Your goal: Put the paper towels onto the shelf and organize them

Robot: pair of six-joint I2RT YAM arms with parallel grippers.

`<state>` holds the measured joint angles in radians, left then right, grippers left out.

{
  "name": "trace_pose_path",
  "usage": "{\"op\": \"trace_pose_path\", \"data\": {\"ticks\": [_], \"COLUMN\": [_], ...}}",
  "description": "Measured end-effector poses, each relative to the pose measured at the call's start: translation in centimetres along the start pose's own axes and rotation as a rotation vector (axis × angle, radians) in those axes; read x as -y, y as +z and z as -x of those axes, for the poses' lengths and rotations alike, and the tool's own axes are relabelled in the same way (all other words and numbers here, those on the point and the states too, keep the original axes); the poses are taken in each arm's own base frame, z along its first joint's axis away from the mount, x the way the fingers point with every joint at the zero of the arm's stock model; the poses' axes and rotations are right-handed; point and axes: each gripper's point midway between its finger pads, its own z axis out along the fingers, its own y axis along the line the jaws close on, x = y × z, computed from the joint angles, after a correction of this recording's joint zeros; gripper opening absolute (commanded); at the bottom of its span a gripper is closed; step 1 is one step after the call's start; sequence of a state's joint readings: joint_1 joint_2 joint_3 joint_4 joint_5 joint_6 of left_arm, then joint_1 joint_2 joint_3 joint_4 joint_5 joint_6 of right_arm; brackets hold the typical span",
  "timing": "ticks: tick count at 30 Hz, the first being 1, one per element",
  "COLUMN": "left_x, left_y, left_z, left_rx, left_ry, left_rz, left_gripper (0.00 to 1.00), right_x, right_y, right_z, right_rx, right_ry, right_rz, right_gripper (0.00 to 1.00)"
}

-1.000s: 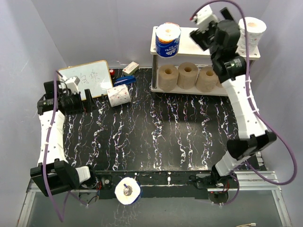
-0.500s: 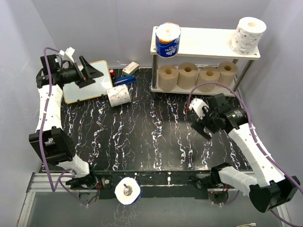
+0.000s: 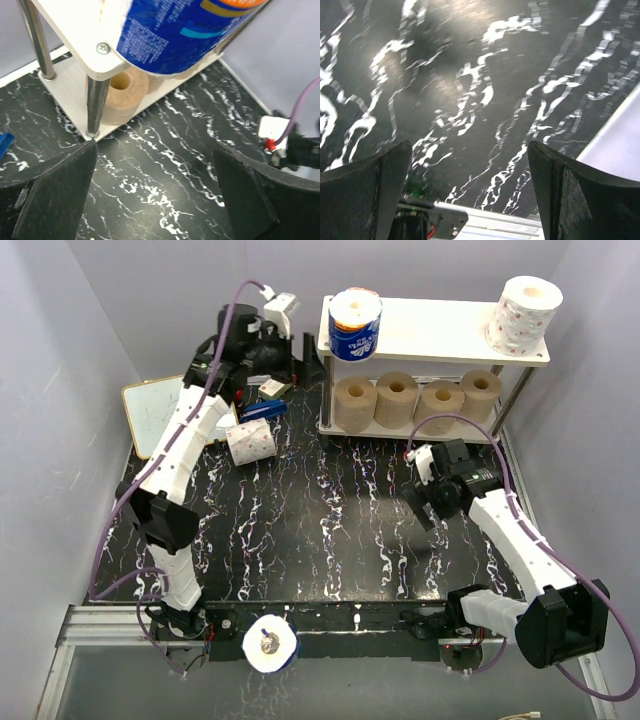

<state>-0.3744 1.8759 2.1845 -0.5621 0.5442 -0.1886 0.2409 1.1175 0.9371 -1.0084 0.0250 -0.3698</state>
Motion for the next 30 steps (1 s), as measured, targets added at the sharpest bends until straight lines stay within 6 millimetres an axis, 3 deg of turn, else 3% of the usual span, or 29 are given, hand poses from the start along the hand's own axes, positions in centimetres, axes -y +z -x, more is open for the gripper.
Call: {"op": "trace_pose_path", "data": {"ticks": [7,11,15,21,25,30], "left_x": [-0.1,0.0,0.3,0.9,1.3,1.5], "left_y": [3.5,4.3,4.4,5.4,6.9,9.2], "left_z": [-1.9,-0.9,1.7,5.6,6.5,5.6], "left_rx": [0.014,0.060,0.139,0.245,0.267,0.250], "left_ry": [0.193,0.304,0.385,0.474,0.520,0.555], "left_rz": [0.186,0.269,0.332,0.397,0.412,0.411], "left_gripper": [0.99,0.99,0.99,0.99,0.99,0.99], "right_x": [6.2,9.3,10.1,11.5,11.7,11.5], "right_y": [-0.7,-0.2,0.3,-1.3,-1.4,-1.3], "right_z": [3.1,3.0,1.5,1.4,1.6,1.8], "right_rx": [0.149,0.242,0.229,0.310,0.325,0.331], "right_ry": [0.197,0.361,0.432,0.483,0.486,0.484], "right_rz": [-0.295,-0.346,-0.355,-0.386,-0.385,-0.373], "right_gripper": [0.98,0.98,0.98,0.98,0.98,0.98]}}
